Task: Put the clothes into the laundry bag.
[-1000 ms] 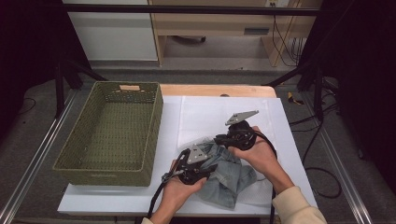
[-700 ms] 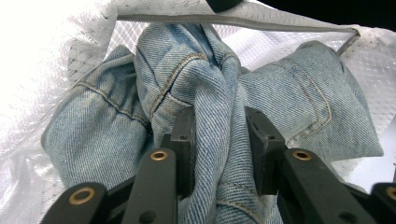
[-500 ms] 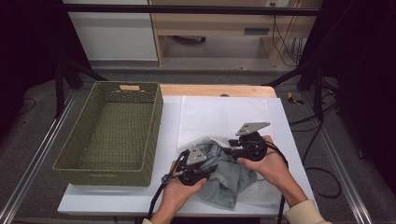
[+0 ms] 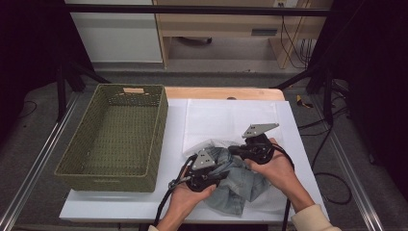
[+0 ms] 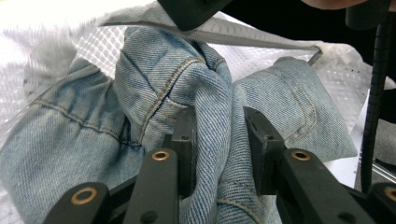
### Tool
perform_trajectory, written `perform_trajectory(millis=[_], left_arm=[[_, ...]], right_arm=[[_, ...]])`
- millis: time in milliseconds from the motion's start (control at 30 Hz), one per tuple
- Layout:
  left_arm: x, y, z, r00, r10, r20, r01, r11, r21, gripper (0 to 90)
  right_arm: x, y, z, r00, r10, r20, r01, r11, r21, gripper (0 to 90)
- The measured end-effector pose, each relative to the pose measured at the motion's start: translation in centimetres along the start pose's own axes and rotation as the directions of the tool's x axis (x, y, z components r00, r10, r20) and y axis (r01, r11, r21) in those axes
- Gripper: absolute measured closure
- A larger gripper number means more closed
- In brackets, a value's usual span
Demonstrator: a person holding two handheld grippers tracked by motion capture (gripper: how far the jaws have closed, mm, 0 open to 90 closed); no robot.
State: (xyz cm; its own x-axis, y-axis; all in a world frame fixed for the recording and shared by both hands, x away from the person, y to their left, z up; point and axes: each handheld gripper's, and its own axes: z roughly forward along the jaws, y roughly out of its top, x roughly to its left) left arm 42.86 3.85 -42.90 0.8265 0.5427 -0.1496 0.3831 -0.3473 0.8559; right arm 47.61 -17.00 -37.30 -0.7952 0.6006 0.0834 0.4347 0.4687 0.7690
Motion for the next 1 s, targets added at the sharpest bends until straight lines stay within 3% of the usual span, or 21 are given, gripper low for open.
perform_trajectory(millis=[300,433,633,733,833,967,1000], left_arm=[[-0.3,1.4,-0.3,0.9999,0.006,0.015,-0.006,0.9988,-0.048,68.3],[-0.1,1.9,-0.5,0.9997,-0.013,0.021,0.014,0.9974,-0.071,68.6],[0.0,2.4,0.2,0.9995,0.001,-0.03,-0.003,0.9976,-0.069,68.6],[0.3,2.3,1.0,0.9981,-0.023,-0.057,0.018,0.9973,-0.072,68.5],[0.7,2.1,1.9,0.9958,-0.021,-0.09,0.016,0.9982,-0.059,68.6],[1.3,1.9,2.4,0.9934,-0.058,-0.099,0.051,0.996,-0.074,67.2],[1.5,1.9,2.5,0.9923,-0.087,-0.087,0.079,0.9921,-0.098,66.3]], right_arm=[[0.7,0.7,-0.7,0.9996,-0.008,-0.027,0.007,0.999,-0.034,90.0],[0.8,0.9,-1.1,0.9993,-0.007,-0.036,0.005,0.999,-0.047,90.0],[1.1,1.1,-1.4,0.9991,-0.015,-0.039,0.013,0.999,-0.051,90.0],[1.1,1.0,-1.4,0.9992,-0.011,-0.038,0.009,0.999,-0.047,90.0],[1.0,0.8,-1.4,0.9991,-0.008,-0.041,0.006,0.999,-0.045,90.0],[0.8,0.6,-1.6,0.9994,0.0,-0.036,-0.002,0.999,-0.043,90.0],[0.8,0.5,-1.6,0.9994,0.001,-0.034,-0.002,0.999,-0.042,90.0]])
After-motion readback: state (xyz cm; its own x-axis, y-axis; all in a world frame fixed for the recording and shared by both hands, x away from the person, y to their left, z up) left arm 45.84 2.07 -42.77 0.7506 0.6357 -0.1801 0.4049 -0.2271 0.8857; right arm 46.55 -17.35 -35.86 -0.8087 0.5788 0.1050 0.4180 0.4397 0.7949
